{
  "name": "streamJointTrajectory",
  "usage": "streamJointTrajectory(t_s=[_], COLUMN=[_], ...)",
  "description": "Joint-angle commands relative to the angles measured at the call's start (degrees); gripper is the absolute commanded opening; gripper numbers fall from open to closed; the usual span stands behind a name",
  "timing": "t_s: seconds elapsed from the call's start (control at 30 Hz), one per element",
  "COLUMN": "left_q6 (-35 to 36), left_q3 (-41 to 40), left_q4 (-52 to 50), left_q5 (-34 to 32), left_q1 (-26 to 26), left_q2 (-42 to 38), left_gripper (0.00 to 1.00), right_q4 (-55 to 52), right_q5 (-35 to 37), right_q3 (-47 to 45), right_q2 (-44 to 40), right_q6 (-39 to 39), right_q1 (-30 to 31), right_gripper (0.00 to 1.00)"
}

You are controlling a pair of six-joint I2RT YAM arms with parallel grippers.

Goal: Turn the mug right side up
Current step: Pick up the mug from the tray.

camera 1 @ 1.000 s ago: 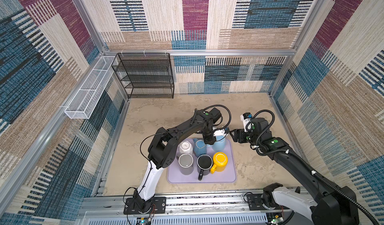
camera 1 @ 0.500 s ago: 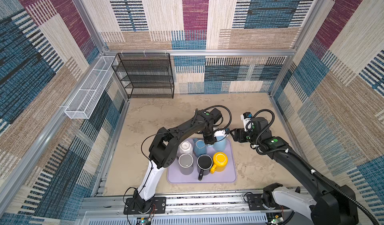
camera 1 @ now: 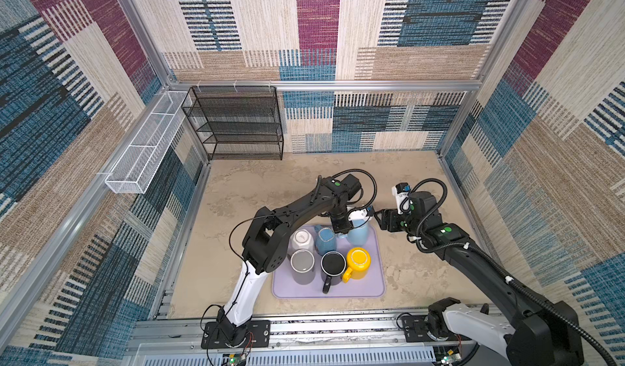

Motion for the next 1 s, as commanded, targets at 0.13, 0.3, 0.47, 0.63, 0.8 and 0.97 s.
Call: streamJointTrajectory(t_s=[0.13, 0.3, 0.47, 0.63, 0.8, 0.97], left_q6=[-7.53, -10.67, -15.0, -19.31, -23.17, -25.91], left_q3=[-3.65, -7.91, -11.68, -14.03, -16.05, -18.09], left_q4=[6.39, 11.69, 17.27, 21.75, 25.56, 28.15], left_q5=[4.65, 5.14, 7.91, 9.91, 10.1, 11.94], left_q1=[0.92, 1.54, 3.49, 5.22, 6.67, 8.38], left_q2=[-4.85, -8.36, -11.93, -14.17, -15.99, -18.35], left_gripper=[0.0, 0.0, 0.0, 0.0, 0.0, 0.0], right_q4=[5.79, 7.45, 11.1, 14.87, 19.63, 24.18], right_q5=[1.18, 1.46, -0.38, -3.01, -6.78, -9.71], right_q3=[-2.22, -3.23, -4.95, -6.0, -7.05, -7.27], right_q2=[-1.15, -1.56, -2.41, -2.53, -2.46, -1.08], right_q6=[1.84, 2.29, 2.52, 2.8, 2.45, 2.75], right_q1=[-0.01, 0.01, 0.04, -0.02, 0.02, 0.03], right_gripper=[0.78, 0.77, 0.76, 0.77, 0.85, 0.89])
